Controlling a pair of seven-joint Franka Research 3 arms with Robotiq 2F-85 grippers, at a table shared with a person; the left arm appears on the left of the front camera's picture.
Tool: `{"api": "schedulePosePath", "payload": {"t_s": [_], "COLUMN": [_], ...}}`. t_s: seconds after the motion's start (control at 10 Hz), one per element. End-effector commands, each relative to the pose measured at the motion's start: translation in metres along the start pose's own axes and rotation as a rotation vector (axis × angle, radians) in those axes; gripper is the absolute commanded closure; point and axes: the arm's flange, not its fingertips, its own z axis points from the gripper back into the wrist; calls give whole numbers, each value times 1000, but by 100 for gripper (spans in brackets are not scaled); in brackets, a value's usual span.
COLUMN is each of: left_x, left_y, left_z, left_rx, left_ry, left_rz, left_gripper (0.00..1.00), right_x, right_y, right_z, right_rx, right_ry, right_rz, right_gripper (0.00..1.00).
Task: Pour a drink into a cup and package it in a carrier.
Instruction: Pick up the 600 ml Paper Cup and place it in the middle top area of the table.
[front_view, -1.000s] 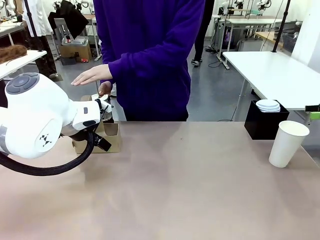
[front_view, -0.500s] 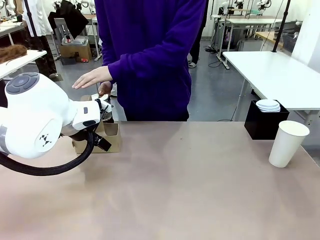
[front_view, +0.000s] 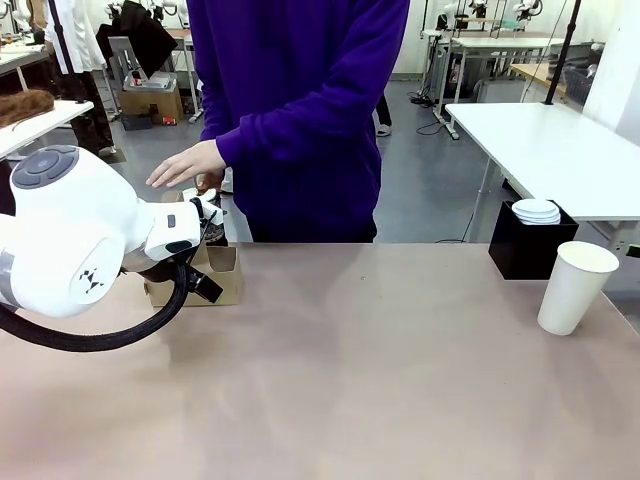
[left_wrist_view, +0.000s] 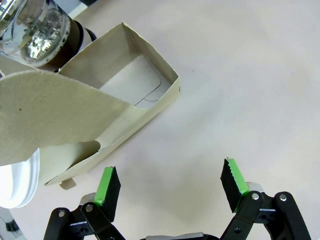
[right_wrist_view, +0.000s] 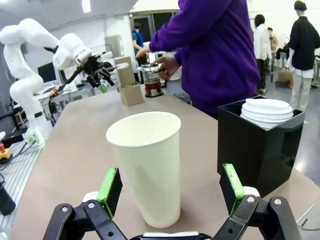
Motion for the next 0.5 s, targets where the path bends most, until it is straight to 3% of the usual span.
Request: {"api": "schedulePosePath", "payload": {"t_s": [0.0, 0.4], "left_x": [0, 0], "left_y": [0, 0], "left_z": [0, 0], "left_rx": [-1, -1], "left_ry": [0, 0], "left_rz": [0, 0], "left_gripper": [0, 0], "right_x": [-10, -26], "right_y": [6, 18], "right_z": [-15, -36], "right_rx": [-7, -55], "right_ry": [1, 27], "right_rz": [16, 8], "right_gripper": [0, 0]}}
